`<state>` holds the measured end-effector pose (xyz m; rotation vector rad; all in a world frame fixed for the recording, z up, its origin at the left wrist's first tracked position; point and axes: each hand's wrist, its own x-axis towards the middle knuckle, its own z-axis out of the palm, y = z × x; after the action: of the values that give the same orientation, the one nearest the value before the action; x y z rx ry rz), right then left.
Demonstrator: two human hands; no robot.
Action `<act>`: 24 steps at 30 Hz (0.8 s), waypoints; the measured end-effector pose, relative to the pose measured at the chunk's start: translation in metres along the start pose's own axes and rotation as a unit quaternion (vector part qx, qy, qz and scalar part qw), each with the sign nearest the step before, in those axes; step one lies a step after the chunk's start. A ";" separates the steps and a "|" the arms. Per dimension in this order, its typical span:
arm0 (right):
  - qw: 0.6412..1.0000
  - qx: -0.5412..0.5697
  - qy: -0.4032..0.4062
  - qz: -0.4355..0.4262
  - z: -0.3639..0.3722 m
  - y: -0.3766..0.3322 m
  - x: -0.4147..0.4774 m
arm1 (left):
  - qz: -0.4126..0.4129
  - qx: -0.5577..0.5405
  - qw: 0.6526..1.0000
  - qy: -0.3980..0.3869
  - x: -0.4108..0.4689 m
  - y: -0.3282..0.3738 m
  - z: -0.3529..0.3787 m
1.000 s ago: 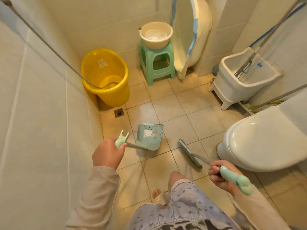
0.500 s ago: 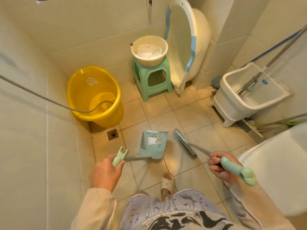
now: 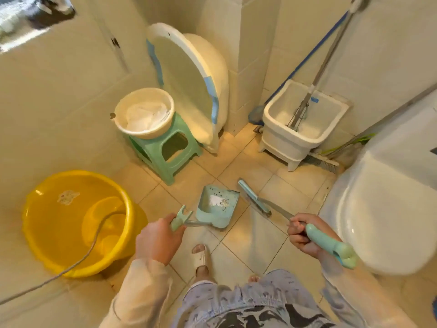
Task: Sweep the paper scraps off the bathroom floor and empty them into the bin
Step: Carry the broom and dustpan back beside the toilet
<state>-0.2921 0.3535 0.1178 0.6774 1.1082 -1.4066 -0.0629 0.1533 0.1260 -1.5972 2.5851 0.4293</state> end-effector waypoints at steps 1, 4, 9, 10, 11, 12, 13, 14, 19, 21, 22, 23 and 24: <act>1.000 0.027 0.005 -0.008 0.006 0.005 0.003 | 0.030 0.003 0.999 -0.010 0.021 0.000 -0.007; 0.993 0.105 0.023 -0.040 0.022 0.022 0.005 | 0.120 0.013 0.991 -0.063 0.079 0.003 -0.027; 0.970 0.209 0.070 -0.105 0.035 0.045 -0.010 | 0.284 0.060 0.953 -0.088 0.146 0.040 -0.047; 0.966 0.222 0.078 -0.111 0.036 0.048 -0.014 | 0.308 0.067 0.945 -0.088 0.154 0.049 -0.049; 0.960 0.239 0.086 -0.117 0.038 0.050 -0.016 | 0.334 0.077 0.935 -0.092 0.163 0.059 -0.050; 0.955 0.253 0.092 -0.123 0.040 0.050 -0.018 | 0.356 0.085 0.925 -0.098 0.170 0.069 -0.050; 0.950 0.266 0.097 -0.129 0.043 0.049 -0.019 | 0.372 0.091 0.918 -0.106 0.178 0.079 -0.049; 0.946 0.275 0.105 -0.137 0.045 0.048 -0.019 | 0.384 0.093 0.912 -0.112 0.185 0.089 -0.048; 0.921 0.310 0.160 -0.174 0.052 0.024 -0.008 | 0.404 0.069 0.903 -0.128 0.219 0.142 -0.043; 0.908 0.341 0.163 -0.182 0.052 0.009 -0.002 | 0.423 0.075 0.894 -0.129 0.230 0.164 -0.040; 0.900 0.361 0.160 -0.183 0.051 0.000 0.000 | 0.431 0.077 0.889 -0.131 0.235 0.176 -0.039; 0.894 0.380 0.152 -0.182 0.050 -0.010 0.002 | 0.434 0.078 0.887 -0.134 0.240 0.189 -0.037; 0.888 0.398 0.140 -0.181 0.048 -0.019 0.004 | 0.437 0.080 0.885 -0.139 0.246 0.202 -0.035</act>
<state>-0.3020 0.3066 0.1375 1.3400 0.8689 -2.1716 -0.3509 0.0151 0.1488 -0.2034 2.8435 0.4200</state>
